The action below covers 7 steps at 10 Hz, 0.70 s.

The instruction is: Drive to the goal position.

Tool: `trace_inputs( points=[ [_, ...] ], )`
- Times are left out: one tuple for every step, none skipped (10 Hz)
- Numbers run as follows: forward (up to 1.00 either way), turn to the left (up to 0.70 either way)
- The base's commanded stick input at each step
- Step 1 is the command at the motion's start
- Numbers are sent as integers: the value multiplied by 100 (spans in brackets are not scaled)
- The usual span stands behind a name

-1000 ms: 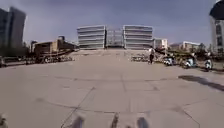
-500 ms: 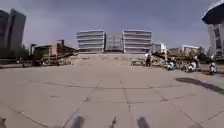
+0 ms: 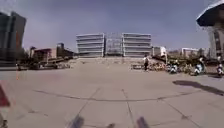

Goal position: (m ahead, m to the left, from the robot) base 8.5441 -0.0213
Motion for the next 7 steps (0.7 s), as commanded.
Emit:
trace_inputs(
  points=[
    [0,0],
    [0,0],
    [0,0],
    [0,0],
    [0,0],
    [0,0],
    [0,0]
  ],
)
